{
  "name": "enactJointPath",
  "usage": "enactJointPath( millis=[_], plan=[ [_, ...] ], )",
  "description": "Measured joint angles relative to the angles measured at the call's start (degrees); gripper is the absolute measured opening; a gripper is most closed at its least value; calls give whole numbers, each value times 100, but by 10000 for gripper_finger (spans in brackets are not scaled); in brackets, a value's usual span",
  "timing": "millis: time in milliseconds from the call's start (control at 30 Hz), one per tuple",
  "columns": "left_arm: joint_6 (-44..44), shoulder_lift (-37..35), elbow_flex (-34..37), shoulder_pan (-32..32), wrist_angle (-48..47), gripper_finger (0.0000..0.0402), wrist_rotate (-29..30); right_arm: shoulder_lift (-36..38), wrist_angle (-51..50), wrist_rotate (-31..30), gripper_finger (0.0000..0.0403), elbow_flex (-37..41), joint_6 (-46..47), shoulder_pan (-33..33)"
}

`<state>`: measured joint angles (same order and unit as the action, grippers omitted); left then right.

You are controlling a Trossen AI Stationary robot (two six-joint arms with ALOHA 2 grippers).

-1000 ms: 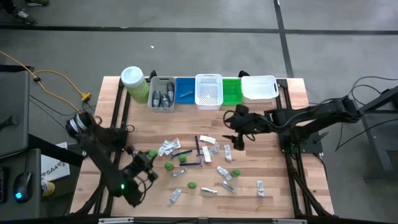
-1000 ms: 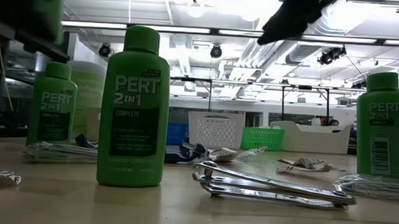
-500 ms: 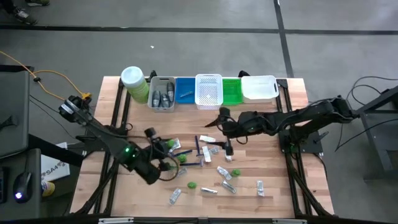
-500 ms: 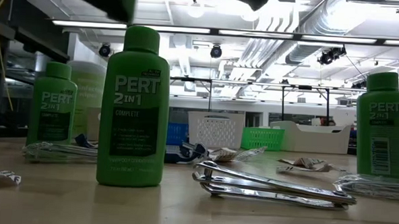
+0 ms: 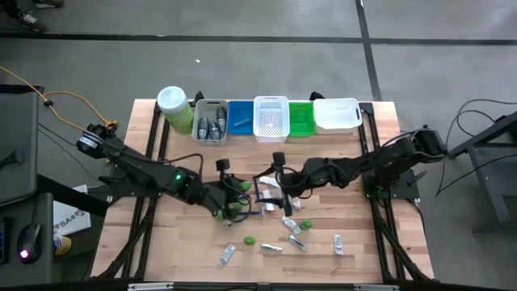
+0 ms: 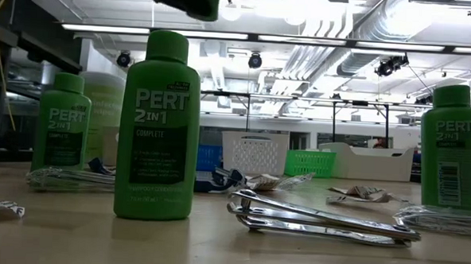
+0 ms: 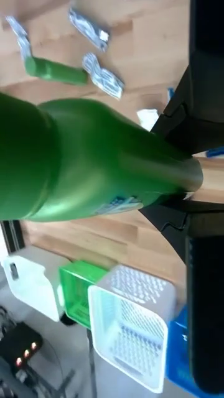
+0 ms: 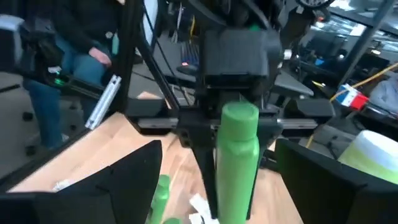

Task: Pick & Place Travel size toiletries
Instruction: Put the green shampoo into the right white bin

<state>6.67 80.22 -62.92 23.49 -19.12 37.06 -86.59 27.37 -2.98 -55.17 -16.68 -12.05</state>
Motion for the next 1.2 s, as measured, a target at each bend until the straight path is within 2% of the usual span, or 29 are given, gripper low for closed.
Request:
enactJointPath(
  millis=[333, 533, 767, 900, 1200],
  plan=[
    [-388, 1, 0, -36, 377, 89, -182, -63, 723, 573, 306, 4, 202, 92],
    [-404, 1, 0, -36, 408, 89, -195, -593, 1351, 561, 306, 6, 320, 133],
    [-406, 1, 0, -25, 399, 89, -213, -772, 1792, 489, 302, 6, 338, 159],
    [-406, 1, 0, -27, 401, 89, -215, -765, 1871, 474, 272, 4, 338, 160],
    [-496, 1, 0, -28, 499, 89, -212, -765, 1906, 490, 156, 5, 342, 203]
  ],
)
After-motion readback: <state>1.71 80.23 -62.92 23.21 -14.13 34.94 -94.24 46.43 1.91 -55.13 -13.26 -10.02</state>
